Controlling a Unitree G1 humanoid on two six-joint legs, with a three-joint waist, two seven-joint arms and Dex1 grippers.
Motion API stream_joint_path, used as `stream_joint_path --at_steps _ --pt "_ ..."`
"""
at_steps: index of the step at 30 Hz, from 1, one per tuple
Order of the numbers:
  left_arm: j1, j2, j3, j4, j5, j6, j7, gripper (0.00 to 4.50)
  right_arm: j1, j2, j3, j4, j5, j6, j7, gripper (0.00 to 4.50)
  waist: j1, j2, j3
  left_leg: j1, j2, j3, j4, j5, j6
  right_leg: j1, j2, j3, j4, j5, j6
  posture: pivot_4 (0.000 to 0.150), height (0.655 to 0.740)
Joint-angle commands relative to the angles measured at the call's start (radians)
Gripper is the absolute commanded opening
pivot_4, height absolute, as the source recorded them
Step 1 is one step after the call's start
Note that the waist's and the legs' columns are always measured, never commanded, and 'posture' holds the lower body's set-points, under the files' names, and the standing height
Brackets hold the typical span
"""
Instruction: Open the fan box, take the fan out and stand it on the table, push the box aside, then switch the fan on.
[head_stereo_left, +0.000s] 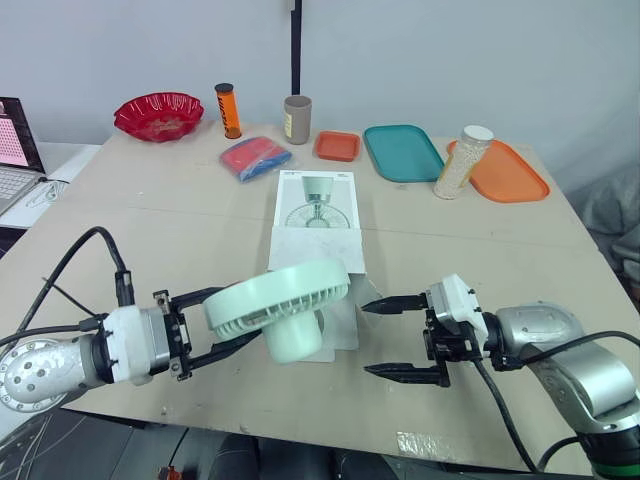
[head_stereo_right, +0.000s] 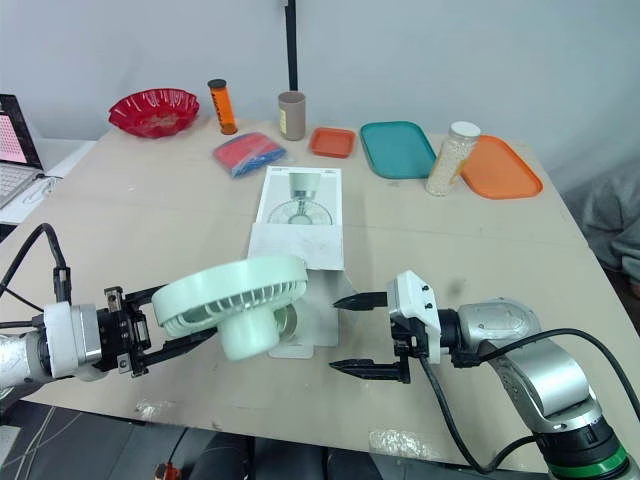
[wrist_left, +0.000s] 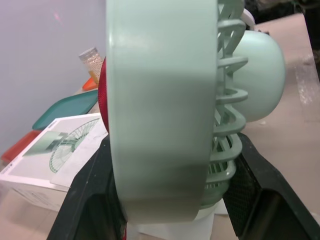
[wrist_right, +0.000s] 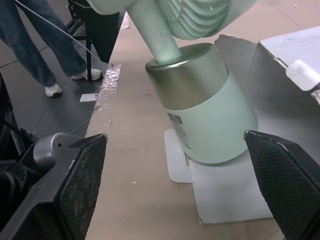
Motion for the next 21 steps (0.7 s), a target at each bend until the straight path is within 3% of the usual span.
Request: stream_joint_path --at_steps 1,7,11,16,21 --pt "0.037 -0.024 0.176 -0.099 -0.159 0.125 -0.073 1.96 -0.028 0.012 0.002 0.006 -0.002 -0.021 0.009 4.50 -0.001 0.001 0.002 0.000 0.000 0.000 0.000 0.000 0.000 0.000 0.000 0.000 0.000 0.000 0.000 0.150 0.7389" --pt "0.242 -0.121 0.534 -0.058 -0.213 0.371 -0.299 1.96 -0.075 0.036 0.030 0.050 -0.014 -0.037 0.035 4.50 -0.012 0.003 0.004 0.000 0.000 0.000 0.000 -0.001 0.001 -0.001 0.000 0.000 -0.001 -0.001 -0.001 0.150 0.7389" --pt "0.276 -0.183 0.683 -0.065 -0.236 0.516 -0.408 1.96 -0.095 0.045 0.044 0.069 -0.020 -0.043 0.050 4.50 -0.017 0.002 0.005 0.000 0.000 -0.001 0.000 -0.001 0.001 0.000 0.000 -0.001 -0.001 -0.002 -0.002 0.150 0.7389" --pt "0.135 -0.217 0.756 0.032 -0.236 0.658 -0.365 1.96 -0.111 0.057 0.052 0.074 -0.020 -0.043 0.061 4.50 -0.016 0.000 0.007 -0.001 0.000 -0.003 0.000 -0.001 0.001 0.000 0.000 -0.003 -0.001 -0.004 0.002 0.150 0.7389" --pt "0.017 -0.247 0.740 0.141 -0.091 0.689 -0.366 1.96 -0.108 0.067 0.060 0.074 -0.023 -0.048 0.060 4.50 -0.021 -0.001 0.008 -0.001 0.000 -0.003 -0.001 -0.002 0.001 -0.001 0.000 -0.003 -0.001 -0.004 0.001 0.150 0.7389"
